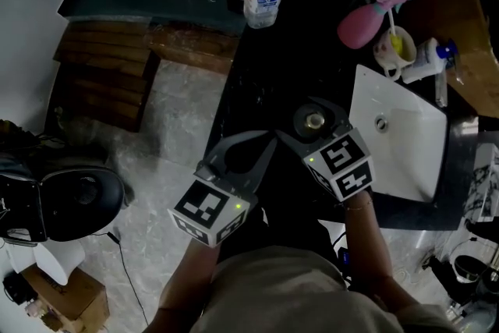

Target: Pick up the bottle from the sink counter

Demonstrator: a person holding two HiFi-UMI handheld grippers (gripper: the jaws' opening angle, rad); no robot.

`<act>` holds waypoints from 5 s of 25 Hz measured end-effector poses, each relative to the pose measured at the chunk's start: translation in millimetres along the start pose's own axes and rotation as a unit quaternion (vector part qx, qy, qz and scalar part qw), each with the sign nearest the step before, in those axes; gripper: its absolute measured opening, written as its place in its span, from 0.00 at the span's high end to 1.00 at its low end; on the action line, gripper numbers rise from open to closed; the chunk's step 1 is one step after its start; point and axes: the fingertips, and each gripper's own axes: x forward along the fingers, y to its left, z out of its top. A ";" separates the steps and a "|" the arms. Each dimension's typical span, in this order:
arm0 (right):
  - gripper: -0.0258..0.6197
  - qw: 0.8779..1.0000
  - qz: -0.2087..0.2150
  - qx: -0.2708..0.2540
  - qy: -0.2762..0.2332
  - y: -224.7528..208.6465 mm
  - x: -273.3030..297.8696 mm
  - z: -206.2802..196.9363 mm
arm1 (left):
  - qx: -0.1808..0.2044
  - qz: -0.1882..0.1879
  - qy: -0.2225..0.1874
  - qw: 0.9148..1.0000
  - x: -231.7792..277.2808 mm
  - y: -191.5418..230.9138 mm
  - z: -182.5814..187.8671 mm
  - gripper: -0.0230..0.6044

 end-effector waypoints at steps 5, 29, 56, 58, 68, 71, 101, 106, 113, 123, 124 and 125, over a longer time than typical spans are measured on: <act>0.43 1.000 0.007 0.003 0.002 0.8 -2.2 0.3 | 0.008 0.002 -0.005 1.000 -4.5 -3.1 3.6 0.96; 0.43 0.987 -0.019 0.087 -0.135 -8.4 -82.9 47.4 | 0.039 0.026 -0.053 0.998 -17.3 -43.2 50.3 0.96; 0.43 0.937 0.067 0.060 -0.339 2.7 -235.6 131.2 | 0.085 0.071 -0.139 0.984 -10.8 -90.5 122.7 0.96; 0.43 0.933 0.070 0.059 -0.348 1.1 -241.7 133.9 | 0.087 0.072 -0.141 0.983 -9.4 -92.2 122.6 0.96; 0.43 0.917 0.109 0.074 -0.376 2.8 -264.1 138.0 | 0.112 0.063 -0.150 0.980 -10.1 -110.9 130.7 0.96; 0.43 0.909 0.114 0.068 -0.395 5.9 -276.9 141.3 | 0.108 0.065 -0.156 0.980 -12.5 -113.4 133.2 0.96; 0.43 0.893 0.149 0.066 -0.418 26.7 -288.2 147.1 | 0.094 0.067 -0.209 0.971 -38.7 -119.4 138.2 0.96; 0.43 0.895 0.151 0.064 -0.414 28.6 -282.7 148.3 | 0.089 0.073 -0.211 0.971 -41.2 -114.5 137.5 0.96; 0.43 0.899 0.153 0.063 -0.405 28.3 -274.7 148.4 | 0.089 0.075 -0.210 0.971 -43.3 -111.6 139.1 0.96; 0.43 0.898 0.151 0.069 -0.406 27.5 -270.2 151.3 | 0.087 0.078 -0.199 0.973 -45.1 -105.3 136.3 0.96; 0.43 0.898 0.151 0.069 -0.407 27.3 -270.3 150.8 | 0.087 0.080 -0.196 0.974 -44.8 -104.2 134.1 0.96; 0.43 0.898 0.152 0.069 -0.407 26.9 -270.2 150.2 | 0.085 0.081 -0.193 0.974 -44.5 -103.4 132.6 0.96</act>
